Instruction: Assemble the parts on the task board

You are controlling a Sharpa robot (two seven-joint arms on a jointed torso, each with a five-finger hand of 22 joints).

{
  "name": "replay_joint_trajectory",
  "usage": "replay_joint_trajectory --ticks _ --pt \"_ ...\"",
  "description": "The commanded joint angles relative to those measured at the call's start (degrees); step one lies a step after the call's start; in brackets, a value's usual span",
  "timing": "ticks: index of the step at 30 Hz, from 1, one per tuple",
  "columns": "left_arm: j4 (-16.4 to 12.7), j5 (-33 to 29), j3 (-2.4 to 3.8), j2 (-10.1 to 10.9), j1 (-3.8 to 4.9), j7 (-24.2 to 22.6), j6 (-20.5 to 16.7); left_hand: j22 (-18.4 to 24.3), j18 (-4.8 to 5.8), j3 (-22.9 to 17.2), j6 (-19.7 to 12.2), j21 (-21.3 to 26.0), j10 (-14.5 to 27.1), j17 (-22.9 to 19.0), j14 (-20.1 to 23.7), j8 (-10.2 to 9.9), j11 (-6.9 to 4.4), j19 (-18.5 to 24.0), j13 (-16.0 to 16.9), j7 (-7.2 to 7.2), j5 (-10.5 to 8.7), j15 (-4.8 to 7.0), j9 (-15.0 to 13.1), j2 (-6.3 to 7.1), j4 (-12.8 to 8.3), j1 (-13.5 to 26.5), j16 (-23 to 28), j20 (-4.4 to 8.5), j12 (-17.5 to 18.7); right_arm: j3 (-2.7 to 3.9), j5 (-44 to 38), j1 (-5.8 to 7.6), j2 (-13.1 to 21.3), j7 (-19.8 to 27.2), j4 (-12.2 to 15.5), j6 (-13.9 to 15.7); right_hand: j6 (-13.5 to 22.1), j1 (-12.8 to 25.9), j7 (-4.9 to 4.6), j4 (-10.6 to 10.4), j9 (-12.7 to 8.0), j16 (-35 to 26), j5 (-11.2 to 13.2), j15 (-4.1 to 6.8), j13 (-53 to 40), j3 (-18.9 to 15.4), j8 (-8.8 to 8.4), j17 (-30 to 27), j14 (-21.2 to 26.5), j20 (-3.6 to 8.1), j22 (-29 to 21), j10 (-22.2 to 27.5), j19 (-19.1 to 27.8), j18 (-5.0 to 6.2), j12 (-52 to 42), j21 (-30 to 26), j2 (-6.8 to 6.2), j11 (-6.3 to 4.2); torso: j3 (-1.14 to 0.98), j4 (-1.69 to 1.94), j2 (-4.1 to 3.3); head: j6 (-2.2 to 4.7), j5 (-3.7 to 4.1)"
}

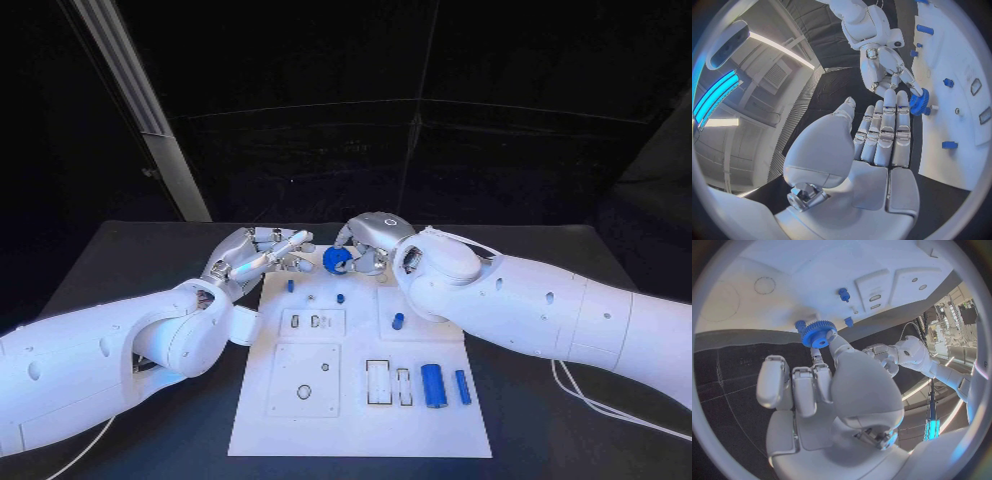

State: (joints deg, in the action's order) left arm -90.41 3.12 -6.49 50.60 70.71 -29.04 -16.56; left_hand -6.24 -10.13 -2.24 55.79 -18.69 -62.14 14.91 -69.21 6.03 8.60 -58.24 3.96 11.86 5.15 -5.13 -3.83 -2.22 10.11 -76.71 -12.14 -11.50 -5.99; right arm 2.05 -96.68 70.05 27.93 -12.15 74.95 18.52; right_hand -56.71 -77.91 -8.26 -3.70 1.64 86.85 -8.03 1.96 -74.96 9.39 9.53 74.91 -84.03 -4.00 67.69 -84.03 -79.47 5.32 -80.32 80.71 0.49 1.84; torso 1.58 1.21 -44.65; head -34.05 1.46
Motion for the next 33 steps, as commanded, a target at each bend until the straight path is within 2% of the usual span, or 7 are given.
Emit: replay_joint_trajectory --ticks 1,11,19,21,23,28,33 --pt "0.0 0.0 0.02 -0.1 0.08 -0.9 0.8 0.1 -0.38 0.0 0.2 0.4 -0.2 0.1 0.3 -0.2 0.13 -0.1 0.0 0.32 -0.24 -0.21 0.1 -0.48 -0.3 -0.1 0.4 -0.15 0.4 0.0 -1.4 0.01 -0.7 -0.4 -1.0 -1.9 -1.8 0.3 1.1 -0.7 3.7 0.0 -0.1 0.01 -5.6 1.1 -0.32 7.3 -4.4 -0.15 0.0 -0.5 0.0 -1.02 0.4 0.3 -0.1 0.34 -0.05 -0.2 0.0 -0.01 -0.14" --pt "0.2 0.0 0.02 -0.3 0.09 -0.8 0.8 0.1 -0.38 0.0 0.2 0.4 -0.2 0.1 0.3 -0.2 0.13 -0.1 0.0 0.32 -0.24 -0.21 0.1 -0.48 -0.3 -0.1 0.4 -0.15 0.4 -0.06 -2.0 -0.2 -2.4 -0.7 -2.6 -3.4 -0.9 1.3 0.64 -0.9 3.5 -0.1 0.0 -0.29 -5.2 1.4 -1.33 7.2 -4.4 -0.4 -0.2 -0.1 0.1 -0.99 0.9 0.2 -0.94 0.73 -0.11 -0.17 -0.02 -0.31 -0.14" --pt "0.2 0.0 0.02 -0.4 0.1 -0.8 0.8 0.1 -0.38 0.0 0.2 0.4 -0.2 0.1 0.3 -0.2 0.13 -0.1 0.0 0.32 -0.24 -0.21 0.1 -0.48 -0.3 -0.1 0.4 -0.15 0.4 -0.1 -2.1 -0.23 -3.0 -0.8 -3.5 -4.7 1.6 3.0 -0.3 -1.4 2.9 -0.1 0.2 -1.01 -4.0 0.7 -3.44 7.2 -4.3 -1.02 -0.6 0.8 0.4 -0.93 2.5 0.0 -2.5 1.58 -0.12 -0.28 0.03 -0.45 -0.31" --pt "0.2 0.0 0.02 -0.4 0.1 -0.8 0.8 0.1 -0.38 0.0 0.2 0.4 -0.2 0.1 0.3 -0.2 0.13 -0.1 0.0 0.32 -0.24 -0.21 0.1 -0.48 -0.3 -0.1 0.4 -0.15 0.4 -0.11 -2.1 -0.24 -3.2 -0.7 -3.7 -5.3 2.6 4.8 -0.53 -2.3 2.7 -0.1 0.4 -1.3 -3.7 -0.8 -4.34 7.2 -4.3 -1.32 -0.7 1.1 0.5 -0.89 2.9 -0.1 -3.82 1.87 -0.12 -0.23 0.05 -0.52 -0.29" --pt "0.2 0.0 0.03 -0.4 0.11 -0.8 0.8 0.1 -0.38 0.0 0.2 0.4 -0.2 0.1 0.3 -0.2 0.13 -0.1 0.0 0.32 -0.24 -0.21 0.1 -0.48 -0.3 -0.1 0.4 -0.15 0.4 -0.12 -2.1 -0.24 -3.3 -0.7 -3.9 -5.7 3.2 6.6 -0.7 -3.4 2.6 -0.1 0.4 -1.48 -3.4 -2.1 -4.9 7.3 -4.4 -1.53 -1.0 1.4 0.7 -0.84 3.3 -0.2 -4.5 2.05 -0.11 -0.22 0.04 -0.54 -0.27" --pt "0.2 0.0 0.03 -0.4 0.12 -0.8 0.8 0.1 -0.38 0.0 0.2 0.4 -0.2 0.1 0.3 -0.2 0.12 -0.1 0.0 0.32 -0.24 -0.21 0.1 -0.51 -0.3 -0.1 0.4 -0.15 0.4 -0.13 -2.1 -0.24 -3.5 -0.7 -4.2 -6.4 4.4 7.9 -1.13 -5.1 2.5 0.0 0.9 -1.83 -3.0 -3.9 -5.8 7.5 -4.4 -1.89 -1.1 1.9 0.8 -0.79 3.8 -0.3 -5.03 2.47 -0.11 -0.21 0.04 -0.73 -0.26" --pt "0.3 0.0 0.03 -0.4 0.13 -0.7 0.8 0.1 -0.38 0.0 0.2 0.4 -0.2 0.2 0.3 -0.3 0.12 -0.1 0.0 0.31 -0.25 -0.21 0.1 -0.54 -0.3 -0.1 0.5 -0.15 0.4 -0.14 -2.1 -0.24 -3.6 -0.8 -4.3 -6.7 5.4 8.6 -1.47 -6.9 2.4 0.0 1.2 -2.14 -2.9 -5.6 -5.91 7.6 -4.4 -2.19 -1.2 2.1 0.9 -0.77 3.9 -0.3 -5.22 2.81 -0.12 -0.23 0.03 -0.84 -0.29"
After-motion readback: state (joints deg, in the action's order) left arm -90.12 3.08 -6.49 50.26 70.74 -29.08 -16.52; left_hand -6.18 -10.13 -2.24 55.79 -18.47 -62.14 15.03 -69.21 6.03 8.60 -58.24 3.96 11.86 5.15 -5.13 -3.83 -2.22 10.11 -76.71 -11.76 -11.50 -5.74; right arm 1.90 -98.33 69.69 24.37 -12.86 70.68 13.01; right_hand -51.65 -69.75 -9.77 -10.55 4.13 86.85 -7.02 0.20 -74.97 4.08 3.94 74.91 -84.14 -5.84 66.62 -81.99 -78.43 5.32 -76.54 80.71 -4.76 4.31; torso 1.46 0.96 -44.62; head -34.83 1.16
